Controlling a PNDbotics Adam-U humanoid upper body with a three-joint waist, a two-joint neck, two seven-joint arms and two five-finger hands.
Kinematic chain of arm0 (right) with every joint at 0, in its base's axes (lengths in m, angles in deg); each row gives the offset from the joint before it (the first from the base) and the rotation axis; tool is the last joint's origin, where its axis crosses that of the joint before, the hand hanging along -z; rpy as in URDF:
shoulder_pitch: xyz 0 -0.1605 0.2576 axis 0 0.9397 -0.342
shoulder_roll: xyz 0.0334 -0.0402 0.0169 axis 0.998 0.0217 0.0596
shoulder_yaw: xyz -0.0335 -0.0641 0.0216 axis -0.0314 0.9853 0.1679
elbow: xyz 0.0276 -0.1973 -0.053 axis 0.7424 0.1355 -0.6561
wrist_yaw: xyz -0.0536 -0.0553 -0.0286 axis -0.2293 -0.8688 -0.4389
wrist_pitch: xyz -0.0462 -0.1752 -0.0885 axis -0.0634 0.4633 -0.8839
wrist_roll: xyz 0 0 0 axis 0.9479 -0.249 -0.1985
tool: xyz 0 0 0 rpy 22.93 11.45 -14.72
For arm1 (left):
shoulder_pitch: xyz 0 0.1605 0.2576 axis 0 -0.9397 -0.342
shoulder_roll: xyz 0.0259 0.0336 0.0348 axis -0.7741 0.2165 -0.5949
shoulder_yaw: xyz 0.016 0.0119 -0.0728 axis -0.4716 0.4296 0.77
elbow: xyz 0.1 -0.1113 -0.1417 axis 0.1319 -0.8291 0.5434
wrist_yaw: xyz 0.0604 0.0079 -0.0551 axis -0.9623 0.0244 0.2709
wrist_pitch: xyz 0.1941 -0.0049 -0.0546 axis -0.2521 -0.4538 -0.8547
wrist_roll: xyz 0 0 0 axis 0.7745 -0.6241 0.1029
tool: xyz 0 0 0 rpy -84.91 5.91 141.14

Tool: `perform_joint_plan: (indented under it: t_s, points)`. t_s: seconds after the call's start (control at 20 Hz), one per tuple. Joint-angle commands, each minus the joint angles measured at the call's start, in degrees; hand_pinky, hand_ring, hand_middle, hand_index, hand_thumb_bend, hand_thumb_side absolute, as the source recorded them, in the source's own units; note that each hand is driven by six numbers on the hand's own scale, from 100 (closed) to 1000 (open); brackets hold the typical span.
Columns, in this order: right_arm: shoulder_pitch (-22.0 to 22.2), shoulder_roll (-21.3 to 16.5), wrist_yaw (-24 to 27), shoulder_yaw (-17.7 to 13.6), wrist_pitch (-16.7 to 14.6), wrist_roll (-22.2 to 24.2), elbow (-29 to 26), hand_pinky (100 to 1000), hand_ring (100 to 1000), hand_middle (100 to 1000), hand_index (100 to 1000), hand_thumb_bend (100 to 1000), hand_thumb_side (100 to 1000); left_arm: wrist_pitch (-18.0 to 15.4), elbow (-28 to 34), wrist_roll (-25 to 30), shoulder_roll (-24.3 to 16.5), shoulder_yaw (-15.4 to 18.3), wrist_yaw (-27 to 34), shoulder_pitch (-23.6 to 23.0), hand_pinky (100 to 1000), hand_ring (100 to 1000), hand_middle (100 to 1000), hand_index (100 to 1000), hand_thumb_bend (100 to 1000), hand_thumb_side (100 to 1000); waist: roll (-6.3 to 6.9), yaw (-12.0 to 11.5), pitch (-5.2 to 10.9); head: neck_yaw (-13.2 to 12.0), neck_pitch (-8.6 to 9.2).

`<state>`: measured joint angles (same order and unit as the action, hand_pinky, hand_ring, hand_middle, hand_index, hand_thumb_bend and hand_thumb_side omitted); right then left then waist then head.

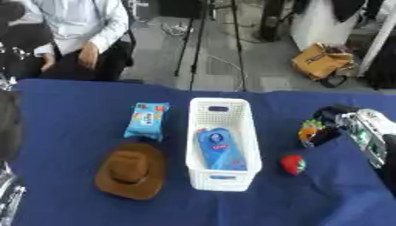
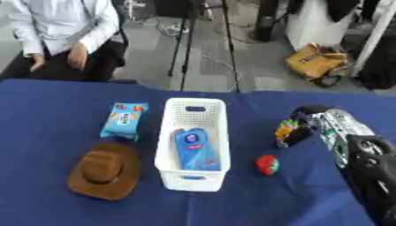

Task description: Pick up objects on the table and place them in the box.

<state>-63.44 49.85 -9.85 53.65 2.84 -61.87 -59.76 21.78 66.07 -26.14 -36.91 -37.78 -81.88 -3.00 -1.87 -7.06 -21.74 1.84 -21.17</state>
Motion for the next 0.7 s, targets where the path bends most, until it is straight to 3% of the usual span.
perform_joint_plan:
  t_s: [0.05, 0.3, 0.7]
  points:
    - [-1.19, -0.66, -0.37, -0.59, 0.25, -0.75, -0.28, 958, 973, 711, 892, 684, 542, -0.09, 0.82, 0.12, -0.83, 0.13, 0.02, 0.9, 830, 775, 797, 804, 100, 819, 0.13, 0.08, 1.03, 0.3, 0.48]
    - [-1.33, -0.59, -0.5, -0.71, 0.92, -1.77, -0.22, 942, 942, 618, 862, 610, 511, -0.06, 0.82, 0.13, -0.83, 0.16, 0.03, 0.84, 830, 775, 797, 804, 100, 817, 0.16, 0.18, 1.04, 0.36, 0.37]
    - [-1.23, -0.57, -0.37, -0.61, 1.14, -2.34, -0.1, 927, 919, 572, 838, 554, 472, -0.09, 0.82, 0.14, -0.68, 0.12, 0.08, 0.98, 830, 775, 797, 804, 100, 813, 0.19, 0.26, 1.17, 0.49, 0.55]
